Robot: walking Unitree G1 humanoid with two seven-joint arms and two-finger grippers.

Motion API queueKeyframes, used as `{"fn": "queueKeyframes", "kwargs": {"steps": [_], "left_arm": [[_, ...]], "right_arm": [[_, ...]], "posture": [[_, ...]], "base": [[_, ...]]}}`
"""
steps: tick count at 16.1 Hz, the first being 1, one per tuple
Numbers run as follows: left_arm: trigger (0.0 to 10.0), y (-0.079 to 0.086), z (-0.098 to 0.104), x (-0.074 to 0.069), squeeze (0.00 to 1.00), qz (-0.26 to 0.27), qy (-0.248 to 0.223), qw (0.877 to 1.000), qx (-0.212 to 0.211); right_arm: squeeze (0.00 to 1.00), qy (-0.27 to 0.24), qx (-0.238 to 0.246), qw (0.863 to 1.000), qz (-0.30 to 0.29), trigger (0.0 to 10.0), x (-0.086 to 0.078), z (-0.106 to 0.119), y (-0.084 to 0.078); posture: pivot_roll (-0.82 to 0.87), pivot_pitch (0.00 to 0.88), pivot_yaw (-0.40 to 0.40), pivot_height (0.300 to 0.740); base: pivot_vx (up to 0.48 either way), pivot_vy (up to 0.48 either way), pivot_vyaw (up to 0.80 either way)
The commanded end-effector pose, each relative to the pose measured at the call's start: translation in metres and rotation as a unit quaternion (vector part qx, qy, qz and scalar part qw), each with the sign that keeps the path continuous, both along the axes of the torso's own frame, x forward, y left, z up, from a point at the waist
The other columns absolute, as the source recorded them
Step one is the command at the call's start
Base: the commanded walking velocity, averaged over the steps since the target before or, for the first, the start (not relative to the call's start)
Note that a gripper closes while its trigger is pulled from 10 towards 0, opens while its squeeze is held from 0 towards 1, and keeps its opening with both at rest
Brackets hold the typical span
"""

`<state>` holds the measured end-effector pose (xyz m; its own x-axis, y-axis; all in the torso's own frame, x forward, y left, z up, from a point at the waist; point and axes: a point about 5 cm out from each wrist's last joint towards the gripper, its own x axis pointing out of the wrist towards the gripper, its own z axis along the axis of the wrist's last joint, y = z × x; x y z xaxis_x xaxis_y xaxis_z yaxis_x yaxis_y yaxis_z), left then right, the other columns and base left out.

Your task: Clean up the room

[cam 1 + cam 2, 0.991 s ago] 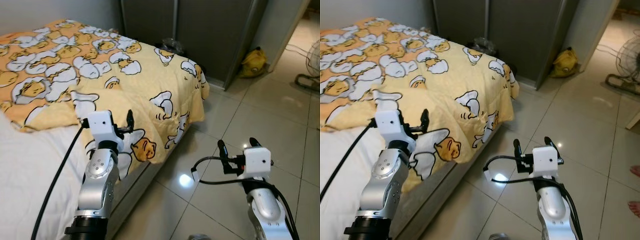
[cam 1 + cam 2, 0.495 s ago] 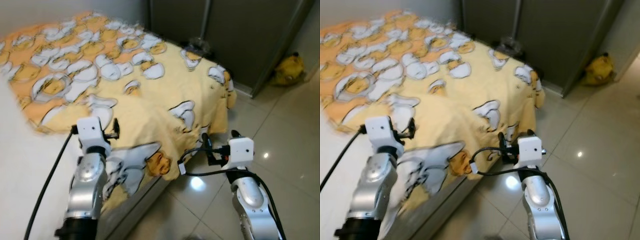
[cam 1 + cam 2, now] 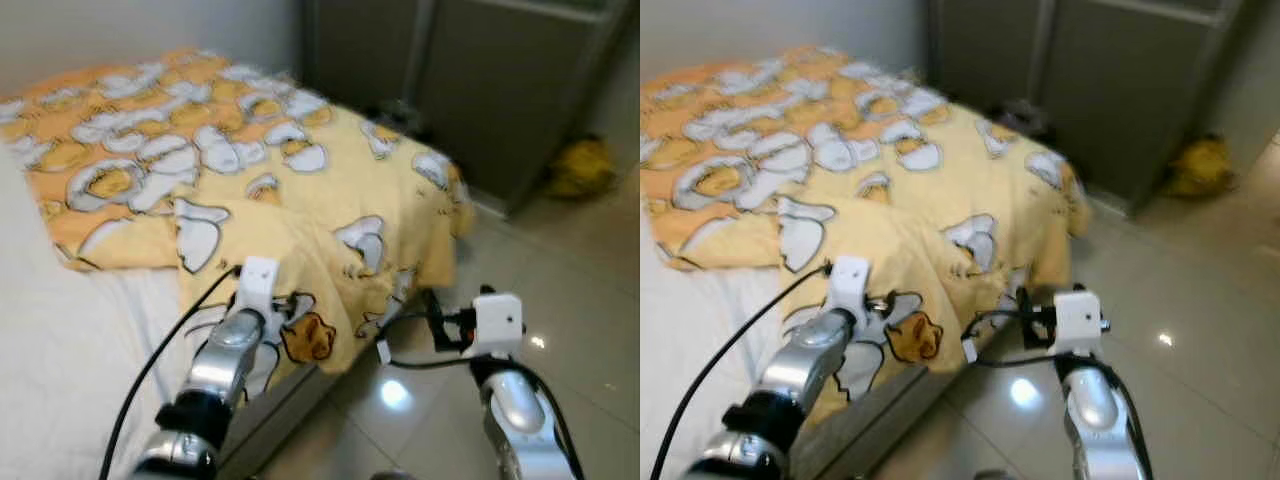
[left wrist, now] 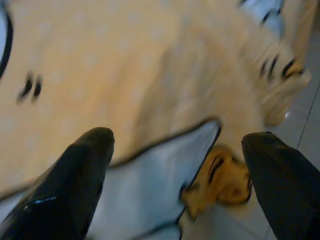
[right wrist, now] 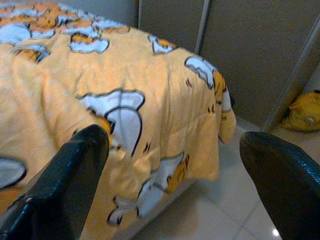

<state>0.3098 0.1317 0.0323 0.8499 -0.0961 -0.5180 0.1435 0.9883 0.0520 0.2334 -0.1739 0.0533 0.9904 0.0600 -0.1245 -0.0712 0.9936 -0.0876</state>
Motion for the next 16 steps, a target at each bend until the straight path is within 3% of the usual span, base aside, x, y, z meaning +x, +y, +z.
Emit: {"fn": "queueKeyframes", "kwargs": {"steps": [1,2,4,5,7,8,10,14,15,16], "left_arm": [[10.0,0.012,0.006,0.008,0.0,0.026,-0.01,1.0,0.008],[10.0,0.014,0.006,0.009,0.0,0.035,-0.01,0.999,0.008],[10.0,0.017,0.019,0.014,0.0,0.055,-0.065,0.996,-0.015],[10.0,0.02,0.028,0.013,0.0,0.085,-0.117,0.989,-0.028],[10.0,0.02,0.029,0.01,0.0,0.114,-0.139,0.983,-0.037],[10.0,0.02,0.029,0.008,0.0,0.118,-0.144,0.982,-0.037],[10.0,0.009,0.042,0.004,0.0,0.108,-0.197,0.974,-0.037],[10.0,-0.006,0.075,-0.001,0.0,0.065,-0.298,0.952,-0.019],[10.0,-0.002,0.086,-0.005,0.0,0.085,-0.327,0.941,-0.03],[10.0,0.007,0.105,-0.015,0.0,0.105,-0.373,0.921,-0.039]], "right_arm": [[0.0,-0.012,0.005,1.0,0.016,10.0,0.002,0.006,0.005],[0.0,-0.006,-0.003,1.0,0.025,10.0,0.001,0.006,0.005],[0.0,-0.01,-0.004,1.0,0.021,10.0,0.001,0.008,0.002],[0.0,-0.009,-0.006,1.0,0.019,10.0,0.001,0.007,-0.001],[0.0,-0.008,-0.006,1.0,0.023,10.0,0.001,0.006,0.0],[0.0,-0.007,-0.006,1.0,0.025,10.0,0.002,0.006,0.001],[0.0,-0.005,-0.007,0.999,0.039,10.0,0.004,0.005,0.004],[0.03,-0.003,-0.011,0.999,0.031,10.0,0.005,0.004,0.001],[0.0,-0.021,-0.017,1.0,0.014,10.0,0.006,0.007,-0.002],[0.0,-0.088,-0.036,0.995,-0.044,10.0,0.007,0.029,-0.014]], "posture": [[-0.23,0.037,0.022,0.74],[-0.24,0.039,0.023,0.74],[-0.25,0.041,0.022,0.74],[-0.24,0.036,0.021,0.74],[-0.24,0.035,0.019,0.74],[-0.23,0.032,0.013,0.74],[-0.22,0.032,0.005,0.74],[-0.2,0.03,0.0,0.74],[-0.2,0.02,0.007,0.74],[-0.2,0.007,0.006,0.74]], "base": [[0.0,0.0,0.0],[0.0,0.0,0.0],[0.0,0.0,0.76],[0.0,0.0,0.74],[0.0,0.0,0.73],[0.0,0.0,0.73],[0.0,0.0,0.71],[0.0,0.0,0.71],[0.0,0.0,0.0],[0.0,0.0,0.0]]}}
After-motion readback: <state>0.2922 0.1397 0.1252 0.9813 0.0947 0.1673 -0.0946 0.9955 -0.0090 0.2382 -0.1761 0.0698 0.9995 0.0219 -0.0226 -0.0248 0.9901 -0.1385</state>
